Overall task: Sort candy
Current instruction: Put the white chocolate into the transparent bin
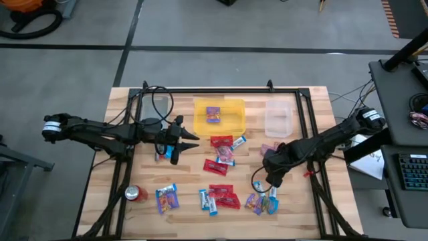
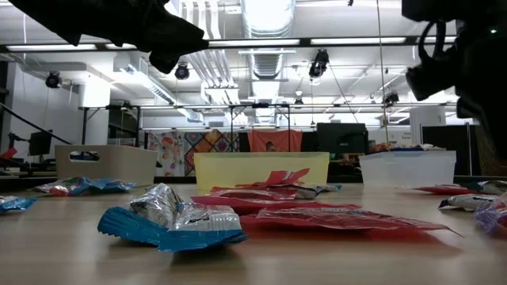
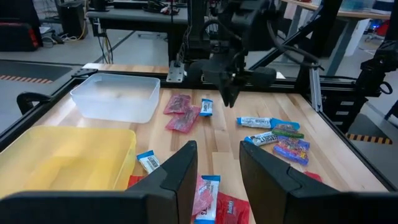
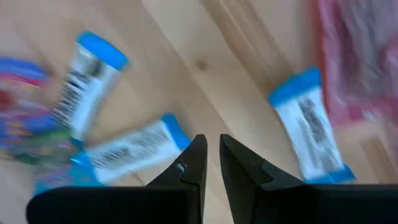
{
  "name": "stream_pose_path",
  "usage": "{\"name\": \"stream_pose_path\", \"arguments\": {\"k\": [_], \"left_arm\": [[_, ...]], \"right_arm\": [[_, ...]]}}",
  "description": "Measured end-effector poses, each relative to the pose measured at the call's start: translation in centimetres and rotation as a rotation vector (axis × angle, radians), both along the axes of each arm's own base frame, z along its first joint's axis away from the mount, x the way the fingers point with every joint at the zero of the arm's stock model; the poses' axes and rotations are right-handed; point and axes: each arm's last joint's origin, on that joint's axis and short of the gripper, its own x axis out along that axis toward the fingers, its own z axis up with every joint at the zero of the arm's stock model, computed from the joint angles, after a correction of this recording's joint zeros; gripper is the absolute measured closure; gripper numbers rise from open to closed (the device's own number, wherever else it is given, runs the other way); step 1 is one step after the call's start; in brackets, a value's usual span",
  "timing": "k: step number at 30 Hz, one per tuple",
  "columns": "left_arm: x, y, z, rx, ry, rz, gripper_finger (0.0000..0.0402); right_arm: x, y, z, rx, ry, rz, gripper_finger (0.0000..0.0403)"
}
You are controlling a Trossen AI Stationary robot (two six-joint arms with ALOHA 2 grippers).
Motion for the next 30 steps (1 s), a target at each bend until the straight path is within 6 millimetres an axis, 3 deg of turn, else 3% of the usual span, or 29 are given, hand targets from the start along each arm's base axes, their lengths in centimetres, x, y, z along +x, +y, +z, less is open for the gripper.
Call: {"name": "stream_pose_path", "arguments": {"k": [13, 24, 30], "left_arm": [[0.0, 0.0, 0.0, 0.0, 0.0, 0.0, 0.0297], [0.0, 0.0, 0.1, 0.021, -0.009, -0.004, 0.0296], [0.0, 0.0, 0.1, 0.022, -0.013, -0.003, 0.0296]], "right_arm": [[-1.1, -0.4, 0.1, -0.018, 0.091, 0.104, 0.0353], [-1.1, -0.7, -0.4, -0.141, 0.118, 0.153, 0.0219], [-0.6, -0.6, -2.2, -0.184, 0.211, 0.179, 0.0198]]}}
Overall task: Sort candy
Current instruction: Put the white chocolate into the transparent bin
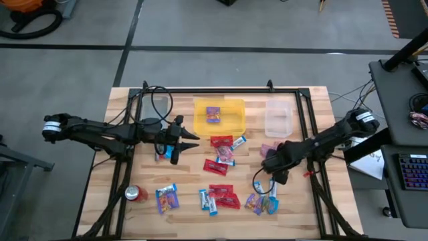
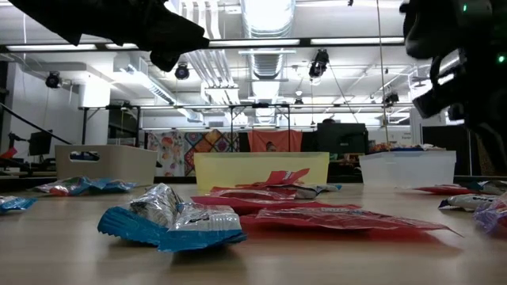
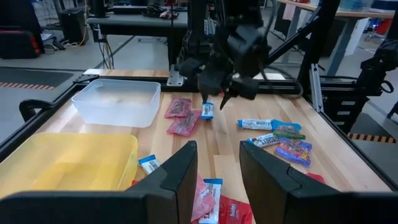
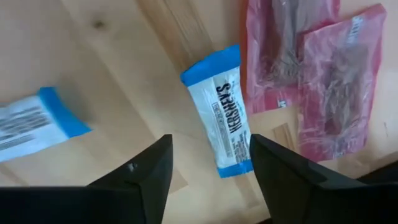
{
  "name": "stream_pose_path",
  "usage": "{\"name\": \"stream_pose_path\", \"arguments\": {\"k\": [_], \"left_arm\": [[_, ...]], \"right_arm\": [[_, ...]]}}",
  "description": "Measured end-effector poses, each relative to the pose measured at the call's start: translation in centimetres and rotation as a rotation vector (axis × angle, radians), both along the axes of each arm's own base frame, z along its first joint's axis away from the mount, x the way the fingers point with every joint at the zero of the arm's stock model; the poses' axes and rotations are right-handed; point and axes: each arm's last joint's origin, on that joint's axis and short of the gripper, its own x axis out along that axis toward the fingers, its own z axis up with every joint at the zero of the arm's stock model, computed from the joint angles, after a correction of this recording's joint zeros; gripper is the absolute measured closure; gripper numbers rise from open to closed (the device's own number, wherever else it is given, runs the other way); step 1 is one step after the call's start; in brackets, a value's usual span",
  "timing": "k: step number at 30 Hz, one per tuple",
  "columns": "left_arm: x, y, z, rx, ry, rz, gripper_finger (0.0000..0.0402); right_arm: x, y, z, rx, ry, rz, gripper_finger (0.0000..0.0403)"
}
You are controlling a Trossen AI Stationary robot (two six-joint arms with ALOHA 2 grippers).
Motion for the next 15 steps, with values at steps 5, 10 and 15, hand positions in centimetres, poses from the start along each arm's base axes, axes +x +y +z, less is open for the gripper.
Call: {"name": "stream_pose_path", "arguments": {"k": [5, 10, 15], "left_arm": [[0.0, 0.0, 0.0, 0.0, 0.0, 0.0, 0.0296], [0.0, 0.0, 0.0, 0.0, 0.0, 0.0, 0.0296], [0.0, 0.0, 0.0, 0.0, 0.0, 0.0, 0.0296]], "right_arm": [[0.5, 0.1, -2.0, -0.042, 0.098, 0.01, 0.022], [0.8, 0.3, -3.0, -0.051, 0.142, 0.012, 0.0274], [0.6, 0.2, -2.9, -0.054, 0.14, 0.023, 0.0359]]}}
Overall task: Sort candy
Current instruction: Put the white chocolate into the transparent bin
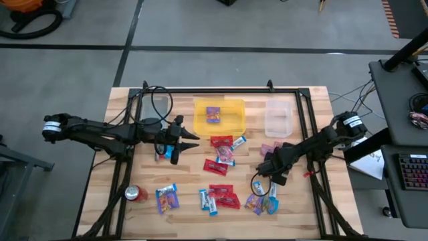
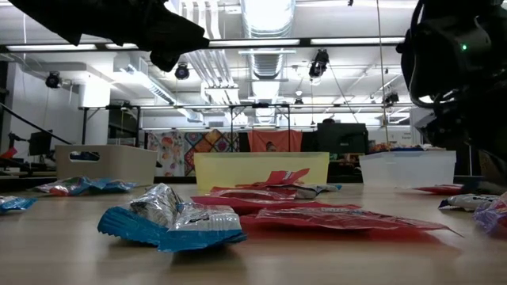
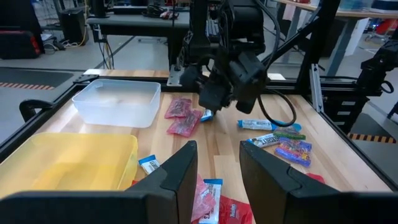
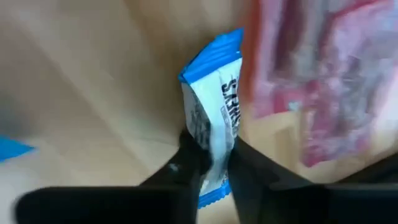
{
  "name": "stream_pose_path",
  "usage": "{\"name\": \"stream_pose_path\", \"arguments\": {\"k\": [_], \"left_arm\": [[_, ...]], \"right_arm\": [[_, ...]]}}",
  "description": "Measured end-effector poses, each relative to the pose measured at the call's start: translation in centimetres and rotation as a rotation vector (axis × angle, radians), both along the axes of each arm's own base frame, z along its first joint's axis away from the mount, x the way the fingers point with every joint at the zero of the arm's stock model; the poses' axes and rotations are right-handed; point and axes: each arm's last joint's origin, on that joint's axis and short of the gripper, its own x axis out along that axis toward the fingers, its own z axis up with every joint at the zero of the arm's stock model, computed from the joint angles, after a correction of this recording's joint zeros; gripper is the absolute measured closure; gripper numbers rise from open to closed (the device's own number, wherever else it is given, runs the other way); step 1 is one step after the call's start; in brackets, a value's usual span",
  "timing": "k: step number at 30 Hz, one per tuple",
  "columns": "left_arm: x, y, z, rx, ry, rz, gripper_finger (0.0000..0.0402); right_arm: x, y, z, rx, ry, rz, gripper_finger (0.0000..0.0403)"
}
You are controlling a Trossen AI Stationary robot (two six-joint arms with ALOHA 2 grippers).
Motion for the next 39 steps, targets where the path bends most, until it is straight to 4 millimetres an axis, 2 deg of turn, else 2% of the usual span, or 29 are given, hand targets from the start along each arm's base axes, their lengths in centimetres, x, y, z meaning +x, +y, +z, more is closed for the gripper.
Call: {"name": "stream_pose_path", "arguments": {"k": [2, 8, 13, 19, 24, 28, 31, 39], "left_arm": [[0.0, 0.0, 0.0, 0.0, 0.0, 0.0, 0.0296], [0.0, 0.0, 0.0, 0.0, 0.0, 0.0, 0.0296], [0.0, 0.0, 0.0, 0.0, 0.0, 0.0, 0.0297], [0.0, 0.0, 0.1, 0.002, -0.006, 0.008, 0.0297], [0.0, 0.1, 0.2, 0.007, -0.017, 0.042, 0.0297], [0.0, 0.1, 0.2, 0.008, -0.021, 0.049, 0.0297], [0.1, 0.1, 0.3, -0.004, -0.03, 0.051, 0.0297], [0.1, 0.1, 0.3, -0.07, -0.032, 0.062, 0.0297]], "right_arm": [[0.0, 0.0, 0.3, 0.007, -0.019, -0.003, 0.0381], [-0.3, -0.1, 2.0, 0.037, -0.108, -0.018, 0.0383], [-0.6, -0.2, 4.4, 0.084, -0.231, -0.032, 0.0384], [0.5, -0.5, 8.2, 0.094, -0.562, -0.033, 0.0384], [1.9, -1.5, 10.5, 0.008, -0.856, -0.008, 0.0385], [2.8, -3.5, 11.4, -0.089, -0.965, -0.028, 0.0385], [3.1, -5.8, 11.5, -0.23, -0.974, -0.122, 0.0385], [1.5, -12.8, 11.0, -0.453, -0.825, -0.377, 0.0385]]}}
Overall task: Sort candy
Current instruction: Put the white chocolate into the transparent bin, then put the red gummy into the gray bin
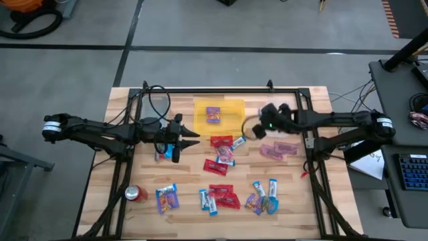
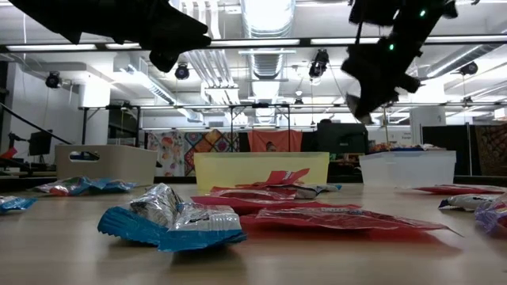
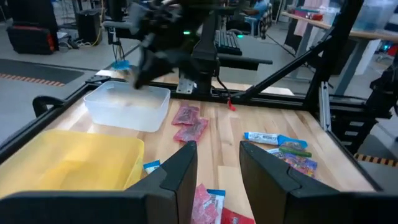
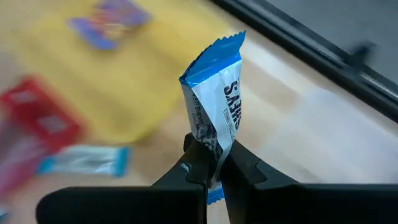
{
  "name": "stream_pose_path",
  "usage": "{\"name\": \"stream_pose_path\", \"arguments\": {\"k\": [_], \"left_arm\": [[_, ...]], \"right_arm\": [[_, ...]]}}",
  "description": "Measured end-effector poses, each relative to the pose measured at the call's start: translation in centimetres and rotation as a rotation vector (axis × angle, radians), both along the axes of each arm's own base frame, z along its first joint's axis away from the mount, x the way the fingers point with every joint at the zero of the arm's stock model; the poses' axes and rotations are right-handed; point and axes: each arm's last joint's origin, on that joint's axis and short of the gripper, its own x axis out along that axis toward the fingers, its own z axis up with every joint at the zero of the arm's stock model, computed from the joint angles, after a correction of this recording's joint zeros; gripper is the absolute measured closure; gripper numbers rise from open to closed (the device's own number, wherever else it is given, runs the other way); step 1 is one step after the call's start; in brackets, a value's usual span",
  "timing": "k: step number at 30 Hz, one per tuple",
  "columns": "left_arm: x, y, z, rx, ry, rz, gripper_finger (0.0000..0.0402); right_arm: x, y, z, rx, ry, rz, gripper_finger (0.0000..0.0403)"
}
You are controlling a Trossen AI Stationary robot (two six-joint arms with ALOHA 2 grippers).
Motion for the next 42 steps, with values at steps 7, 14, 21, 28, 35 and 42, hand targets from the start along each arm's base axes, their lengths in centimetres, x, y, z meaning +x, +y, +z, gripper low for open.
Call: {"name": "stream_pose_path", "arguments": {"k": [7, 14, 21, 28, 35, 42], "left_arm": [[0.0, 0.0, -0.1, -0.02, 0.002, 0.003, 0.0297], [0.0, 0.0, -0.1, -0.021, 0.001, 0.003, 0.0297], [0.0, 0.0, -0.1, -0.021, 0.001, 0.003, 0.0297], [0.0, 0.0, -0.1, -0.009, 0.001, 0.001, 0.0297], [0.0, 0.0, -0.1, -0.007, 0.001, 0.001, 0.0297], [0.6, 0.0, -0.9, -0.007, 0.038, 0.001, 0.0297]], "right_arm": [[-3.0, -4.4, -0.6, 0.049, 0.128, -0.249, 0.0385], [-4.4, -5.8, -1.4, 0.072, 0.164, -0.335, 0.0377], [-4.8, -5.6, -2.4, 0.085, 0.19, -0.345, 0.037], [-4.8, -5.6, -2.7, 0.088, 0.187, -0.352, 0.0343], [-4.7, -5.6, -2.7, 0.083, 0.173, -0.354, 0.0311], [-4.7, -5.7, -2.6, 0.081, 0.17, -0.352, 0.0304]]}}
